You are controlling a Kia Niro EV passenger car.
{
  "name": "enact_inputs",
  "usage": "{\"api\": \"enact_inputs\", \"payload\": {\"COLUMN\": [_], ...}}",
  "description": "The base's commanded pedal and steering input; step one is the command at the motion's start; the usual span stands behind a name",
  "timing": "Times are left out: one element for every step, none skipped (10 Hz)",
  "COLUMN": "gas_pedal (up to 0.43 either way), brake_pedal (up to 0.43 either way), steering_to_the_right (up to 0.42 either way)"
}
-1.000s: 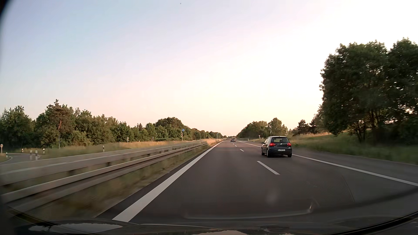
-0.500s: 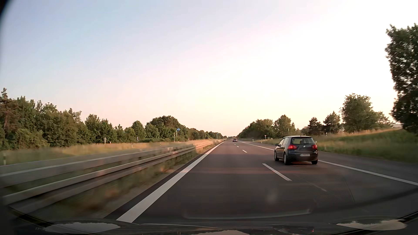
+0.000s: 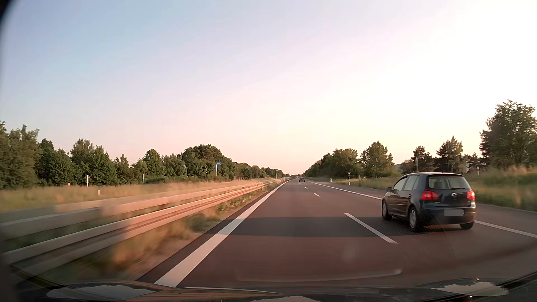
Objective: Follow the waypoints while adhering to traffic rules and regulations
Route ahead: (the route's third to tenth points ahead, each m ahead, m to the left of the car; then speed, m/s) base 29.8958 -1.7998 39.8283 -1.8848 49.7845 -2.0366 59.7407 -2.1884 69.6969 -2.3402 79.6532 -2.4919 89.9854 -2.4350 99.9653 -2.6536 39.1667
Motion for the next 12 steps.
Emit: {"api": "enact_inputs", "payload": {"gas_pedal": [0.488,0.488,0.488,0.488,0.488,0.488,0.488,0.488,0.488,0.488,0.488,0.488], "brake_pedal": [0.018,0.018,0.012,0.018,0.018,0.018,0.018,0.018,0.012,0.018,0.018,0.018], "steering_to_the_right": [0.002,0.002,0.002,0.002,0.002,0.002,0.002,0.002,0.002,0.002,0.002,0.003]}}
